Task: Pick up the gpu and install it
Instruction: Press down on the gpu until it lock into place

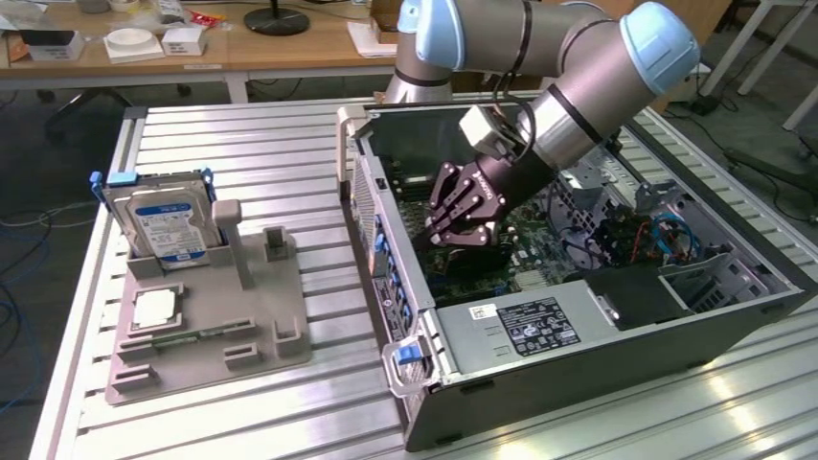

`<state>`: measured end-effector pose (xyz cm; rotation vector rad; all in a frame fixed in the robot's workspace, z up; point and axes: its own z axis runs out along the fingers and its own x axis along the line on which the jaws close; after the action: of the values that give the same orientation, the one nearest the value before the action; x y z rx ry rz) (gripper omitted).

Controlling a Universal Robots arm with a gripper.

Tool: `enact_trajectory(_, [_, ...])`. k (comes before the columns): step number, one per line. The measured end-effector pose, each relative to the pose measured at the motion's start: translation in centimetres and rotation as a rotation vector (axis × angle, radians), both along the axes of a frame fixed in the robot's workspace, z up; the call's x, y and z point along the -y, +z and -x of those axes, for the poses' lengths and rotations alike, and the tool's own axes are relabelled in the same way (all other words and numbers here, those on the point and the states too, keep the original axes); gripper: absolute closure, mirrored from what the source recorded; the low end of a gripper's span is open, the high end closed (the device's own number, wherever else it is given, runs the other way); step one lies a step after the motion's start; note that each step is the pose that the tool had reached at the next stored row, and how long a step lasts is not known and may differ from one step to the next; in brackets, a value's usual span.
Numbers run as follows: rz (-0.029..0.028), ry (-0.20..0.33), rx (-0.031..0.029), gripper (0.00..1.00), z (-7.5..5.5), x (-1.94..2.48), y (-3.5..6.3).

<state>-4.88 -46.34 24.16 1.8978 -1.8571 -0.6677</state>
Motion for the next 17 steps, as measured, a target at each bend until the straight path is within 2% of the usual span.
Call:
enact_trajectory(3, [0.0001,0.001,0.0116,0.9,0.0,0.0,0.02])
enact_trajectory(8, [0.0006,0.003,0.0346,0.9,0.0,0.0,0.02])
enact_trajectory(10, [0.0005,0.004,0.0411,0.9,0.0,0.0,0.02])
enact_trajectory(13, [0.0009,0.004,0.0428,0.9,0.0,0.01,0.21])
enact_trajectory(17, [0.0007,0.004,0.0429,0.9,0.0,0.0,1.02])
